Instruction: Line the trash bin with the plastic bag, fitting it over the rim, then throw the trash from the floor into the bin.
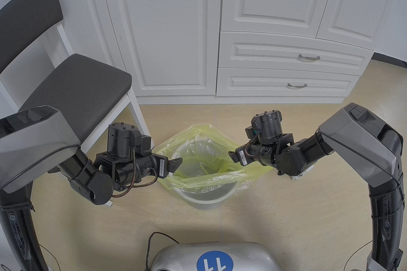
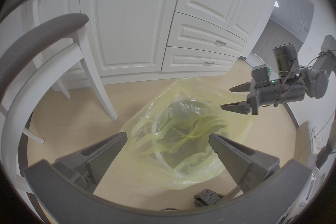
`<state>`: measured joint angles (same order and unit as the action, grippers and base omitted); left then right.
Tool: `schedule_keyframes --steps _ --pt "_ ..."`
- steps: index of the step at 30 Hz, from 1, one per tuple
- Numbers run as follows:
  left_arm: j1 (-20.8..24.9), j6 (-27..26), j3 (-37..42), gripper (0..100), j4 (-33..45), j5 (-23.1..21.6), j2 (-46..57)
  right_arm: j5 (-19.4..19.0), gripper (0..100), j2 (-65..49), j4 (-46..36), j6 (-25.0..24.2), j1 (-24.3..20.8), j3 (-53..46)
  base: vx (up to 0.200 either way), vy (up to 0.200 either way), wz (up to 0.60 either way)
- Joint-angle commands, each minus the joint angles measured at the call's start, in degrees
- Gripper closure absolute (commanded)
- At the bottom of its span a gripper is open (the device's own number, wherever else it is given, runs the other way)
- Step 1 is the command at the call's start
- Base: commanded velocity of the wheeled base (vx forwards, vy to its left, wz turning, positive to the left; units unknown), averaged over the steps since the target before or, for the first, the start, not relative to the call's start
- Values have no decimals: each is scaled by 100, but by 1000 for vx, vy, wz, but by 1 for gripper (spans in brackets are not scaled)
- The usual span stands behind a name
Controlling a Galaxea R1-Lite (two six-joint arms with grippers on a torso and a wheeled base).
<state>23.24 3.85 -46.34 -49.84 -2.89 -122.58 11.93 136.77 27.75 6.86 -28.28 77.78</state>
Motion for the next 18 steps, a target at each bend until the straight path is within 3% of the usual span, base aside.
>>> schedule_keyframes --steps 1,7,12,18 --pt "-65 81 -244 0 -44 183 -460 37 0 131 64 -168 376 212 0 0 0" --pt "-135 81 -394 0 26 227 -627 63 0 377 73 -405 640 519 0 0 0" --pt "-205 81 -657 0 26 509 -944 415 0 957 73 -976 692 1073 0 0 0" --pt "-293 151 -930 0 0 702 -1102 512 0 1256 196 -1064 728 1266 0 0 0"
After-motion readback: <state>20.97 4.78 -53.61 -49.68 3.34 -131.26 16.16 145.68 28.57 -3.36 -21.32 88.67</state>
